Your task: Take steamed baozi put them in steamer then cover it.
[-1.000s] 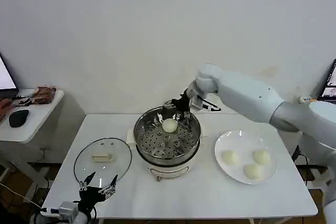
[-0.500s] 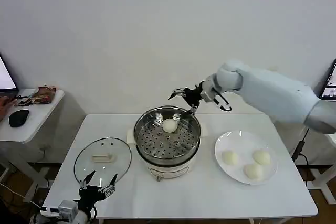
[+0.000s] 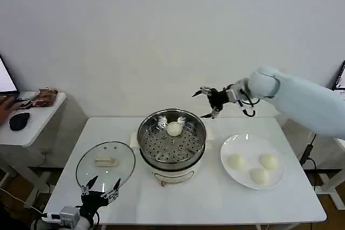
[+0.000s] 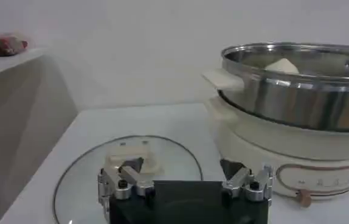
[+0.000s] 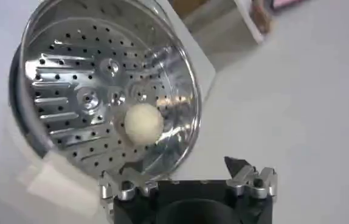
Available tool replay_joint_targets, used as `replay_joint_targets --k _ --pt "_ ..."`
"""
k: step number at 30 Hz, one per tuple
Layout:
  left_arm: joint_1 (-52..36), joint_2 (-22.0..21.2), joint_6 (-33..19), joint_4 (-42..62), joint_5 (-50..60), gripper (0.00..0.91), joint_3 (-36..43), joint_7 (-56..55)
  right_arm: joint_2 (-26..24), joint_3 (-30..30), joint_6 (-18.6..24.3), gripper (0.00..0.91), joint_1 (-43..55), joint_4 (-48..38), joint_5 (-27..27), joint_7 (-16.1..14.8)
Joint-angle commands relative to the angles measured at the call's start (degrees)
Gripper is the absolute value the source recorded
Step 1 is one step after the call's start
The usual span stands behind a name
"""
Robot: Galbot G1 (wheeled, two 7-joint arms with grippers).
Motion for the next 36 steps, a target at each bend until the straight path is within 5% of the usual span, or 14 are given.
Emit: replay_joint_targets --k 1,7,19,36 --pt "0.07 -0.08 0.02 -0.04 0.0 0.907 0.05 -0.01 -5.92 -1.59 -4.87 0.907 0.42 2.99 3.76 -1.1" --pt "0.3 -0.26 0.01 -0.35 -0.01 0.907 0.11 -0.06 -8.74 -12.58 -6.71 0.907 7.62 4.37 6.3 -4.24" --pt "0.68 -0.44 0.27 -1.27 -0.01 0.907 0.03 -0.13 -5.17 -21.62 -7.39 0.907 8.83 2.87 5.79 -8.57" --pt "0.85 -1.24 0.56 -1.84 0.07 0.907 0.03 -0.25 -0.35 -22.87 -7.63 0.907 2.8 -4.22 1.76 -10.25"
